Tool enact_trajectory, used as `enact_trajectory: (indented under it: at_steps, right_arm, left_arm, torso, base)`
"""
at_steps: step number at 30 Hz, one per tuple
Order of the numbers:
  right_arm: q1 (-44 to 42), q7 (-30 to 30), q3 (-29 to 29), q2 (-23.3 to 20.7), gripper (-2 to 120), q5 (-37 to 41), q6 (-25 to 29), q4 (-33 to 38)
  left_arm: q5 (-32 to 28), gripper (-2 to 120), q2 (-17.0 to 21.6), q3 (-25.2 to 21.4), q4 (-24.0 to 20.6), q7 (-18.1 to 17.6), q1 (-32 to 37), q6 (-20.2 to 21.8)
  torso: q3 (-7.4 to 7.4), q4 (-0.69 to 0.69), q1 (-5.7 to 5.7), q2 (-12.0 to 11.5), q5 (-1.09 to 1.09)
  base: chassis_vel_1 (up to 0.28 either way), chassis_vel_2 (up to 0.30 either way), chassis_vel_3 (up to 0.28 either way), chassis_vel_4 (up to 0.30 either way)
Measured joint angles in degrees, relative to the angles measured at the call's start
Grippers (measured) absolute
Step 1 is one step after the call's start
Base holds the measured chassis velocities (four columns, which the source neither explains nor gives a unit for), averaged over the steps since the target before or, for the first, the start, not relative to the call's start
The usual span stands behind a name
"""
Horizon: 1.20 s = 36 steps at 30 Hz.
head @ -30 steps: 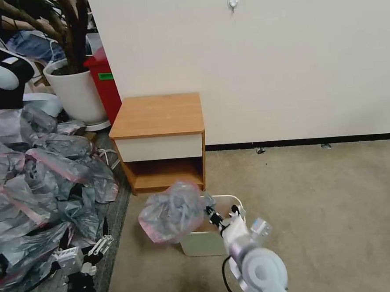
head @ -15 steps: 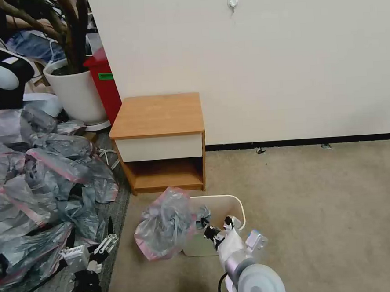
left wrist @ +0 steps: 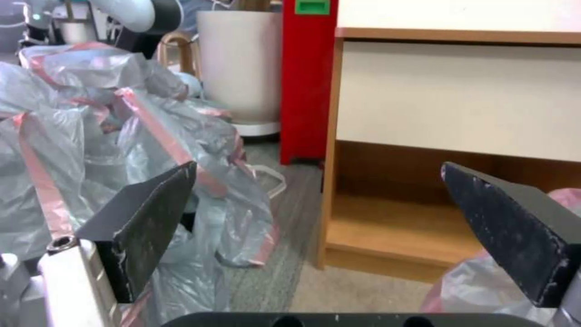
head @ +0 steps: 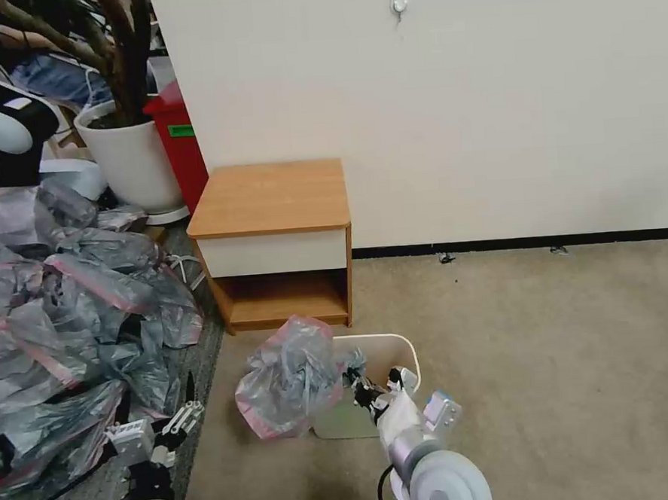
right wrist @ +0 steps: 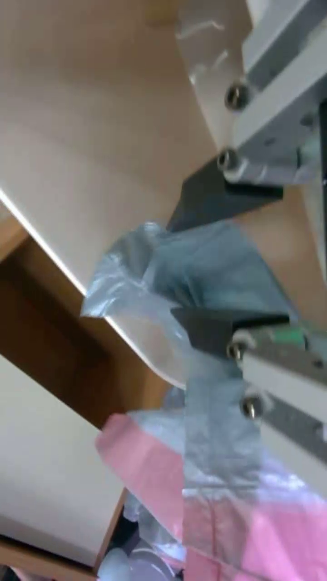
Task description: Pick up the garbage bag from the table and place it over the trash can.
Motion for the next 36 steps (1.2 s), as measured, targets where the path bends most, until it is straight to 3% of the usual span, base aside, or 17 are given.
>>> enact_trajectory:
  at_steps: [4,9,13,18,23,28,30,31,33,35,36]
  right_arm:
    - [-0.5,0.1,1.1,-0.7,54,-1.1,0.1,0.6]
    - [-0.9,0.3,1.9,-1.1,67,-1.6,0.2,1.1]
    - [-1.3,0.7,3.4,-1.1,87,-1.7,0.1,3.2]
    - [-1.2,1.2,5.8,-1.1,101,-2.0,0.1,4.1]
    - [-1.0,1.6,9.4,-1.6,109,-2.0,0.2,5.5]
    - [-1.2,1.6,11.8,-2.2,113,-2.1,0.6,7.0]
    - [-1.6,1.7,12.6,-2.2,114,-2.4,0.9,7.5]
    - [-1.6,1.7,12.6,-2.2,114,-2.4,0.9,7.5]
    - [-2.1,1.7,13.0,-2.1,114,-2.7,1.2,7.7]
    - [-2.3,1.7,13.0,-2.0,113,-2.9,1.3,7.8]
    - [-2.7,1.7,13.0,-1.9,112,-3.3,1.4,8.0]
  left_arm:
    - [0.0,100,0.1,0.2,0.0,0.0,0.0,-0.1]
    - [0.1,100,0.2,0.3,-0.3,0.0,0.1,-0.2]
    - [0.5,100,0.4,0.4,-0.5,0.0,0.3,-0.5]
    - [2.1,100,0.3,0.4,-1.1,0.2,0.8,-1.6]
    - [1.6,100,0.6,1.1,-4.4,1.9,2.0,-1.8]
    - [-5.3,100,1.9,2.7,-8.1,6.0,3.3,2.6]
    - [-7.7,100,3.0,2.8,-8.6,11.3,3.4,5.3]
    - [-7.7,100,3.0,2.8,-8.6,11.3,3.4,5.3]
    - [-10.4,100,4.2,3.2,-8.6,14.3,3.0,9.5]
    - [-11.5,100,4.5,3.5,-8.7,14.7,2.7,11.4]
    - [-13.3,100,4.9,4.1,-8.9,14.8,2.2,15.2]
  torso:
    - [0.0,0.0,0.0,0.0,0.0]
    - [0.0,0.0,0.0,0.0,0.0]
    - [0.0,0.0,0.0,0.0,0.0]
    - [0.0,0.0,0.0,0.0,0.0]
    - [0.0,0.0,0.0,0.0,0.01]
    - [0.0,0.0,0.0,0.0,0.01]
    - [0.0,0.0,0.0,0.0,0.0]
    - [0.0,0.0,0.0,0.0,0.0]
    - [0.0,0.0,0.0,0.0,0.0]
    - [0.0,0.0,0.0,0.0,0.0]
    - [0.0,0.0,0.0,0.0,0.0]
  base:
    - [0.0,0.0,0.0,0.0]
    - [0.0,0.0,0.0,0.0]
    - [0.0,0.0,0.0,0.0]
    - [0.0,0.0,0.0,0.0]
    - [0.0,0.0,0.0,0.0]
    - [0.0,0.0,0.0,0.0]
    - [0.0,0.0,0.0,0.0]
    - [0.0,0.0,0.0,0.0]
    - [0.0,0.0,0.0,0.0]
    - [0.0,0.0,0.0,0.0]
    - [0.0,0.0,0.0,0.0]
